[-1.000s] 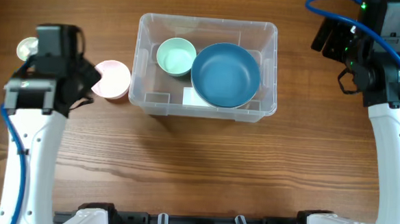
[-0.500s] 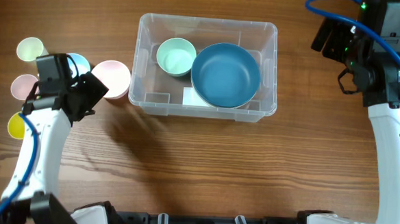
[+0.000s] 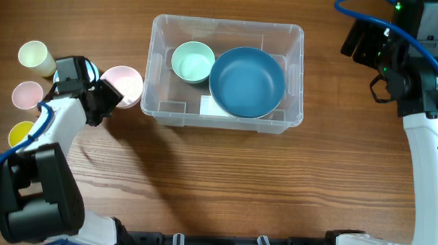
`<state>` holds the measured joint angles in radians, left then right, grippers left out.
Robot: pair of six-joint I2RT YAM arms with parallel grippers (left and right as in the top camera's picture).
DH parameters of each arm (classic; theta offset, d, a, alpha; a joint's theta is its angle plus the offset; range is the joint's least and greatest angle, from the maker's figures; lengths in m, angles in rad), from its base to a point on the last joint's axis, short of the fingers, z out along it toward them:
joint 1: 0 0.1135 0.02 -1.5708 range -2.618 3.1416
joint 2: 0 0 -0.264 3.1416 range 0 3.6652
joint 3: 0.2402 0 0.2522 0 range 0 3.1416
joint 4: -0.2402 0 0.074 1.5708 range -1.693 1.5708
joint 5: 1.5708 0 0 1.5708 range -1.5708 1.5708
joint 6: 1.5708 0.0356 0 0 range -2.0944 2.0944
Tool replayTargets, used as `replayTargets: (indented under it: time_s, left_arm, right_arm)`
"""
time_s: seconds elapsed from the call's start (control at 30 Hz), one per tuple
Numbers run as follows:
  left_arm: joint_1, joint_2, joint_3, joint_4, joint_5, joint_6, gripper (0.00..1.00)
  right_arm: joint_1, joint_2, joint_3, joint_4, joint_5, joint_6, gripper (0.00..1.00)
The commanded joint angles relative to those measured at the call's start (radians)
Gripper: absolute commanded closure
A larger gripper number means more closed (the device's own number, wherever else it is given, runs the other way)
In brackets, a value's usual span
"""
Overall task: Pack container
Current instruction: 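Retract the left gripper and move it to the pink bowl's rim, then grasp the pink bowl and place it into the mint green bowl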
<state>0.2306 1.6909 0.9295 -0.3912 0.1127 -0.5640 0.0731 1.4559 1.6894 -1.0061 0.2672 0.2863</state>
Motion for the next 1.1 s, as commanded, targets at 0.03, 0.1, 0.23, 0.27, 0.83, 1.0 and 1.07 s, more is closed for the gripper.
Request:
replayTargets:
  time_s: [0.03, 0.1, 0.23, 0.27, 0.83, 1.0, 1.07]
  left_arm:
    - [0.005, -0.009, -0.007, -0.001, 0.019, -0.011, 0.94]
    - [0.005, -0.032, -0.007, -0.024, 0.035, -0.028, 0.96]
    - [0.005, -0.108, -0.007, -0.093, 0.04, -0.028, 0.96]
    - [0.005, -0.139, -0.007, -0.111, 0.04, -0.027, 0.96]
    - [-0.151, -0.901, 0.106, -0.221, 0.084, -0.02, 0.96]
    - [-0.328, -0.774, 0.126, -0.173, -0.01, -0.004, 0.96]
    - [-0.402, -0.676, 0.191, -0.186, -0.079, 0.045, 0.96]
  right_arm:
    - [-0.002, 0.011, 0.014, 0.003, 0.013, 0.003, 0.0]
    - [-0.002, 0.011, 0.014, 0.003, 0.013, 0.003, 0.0]
    - [-0.002, 0.011, 0.014, 0.003, 0.013, 0.003, 0.0]
    - [-0.002, 0.011, 0.014, 0.003, 0.013, 0.003, 0.0]
    - [-0.002, 0.011, 0.014, 0.003, 0.013, 0.003, 0.0]
    - [-0.002, 0.011, 0.014, 0.003, 0.013, 0.003, 0.0]
    - [-0.002, 0.011, 0.014, 0.003, 0.013, 0.003, 0.01]
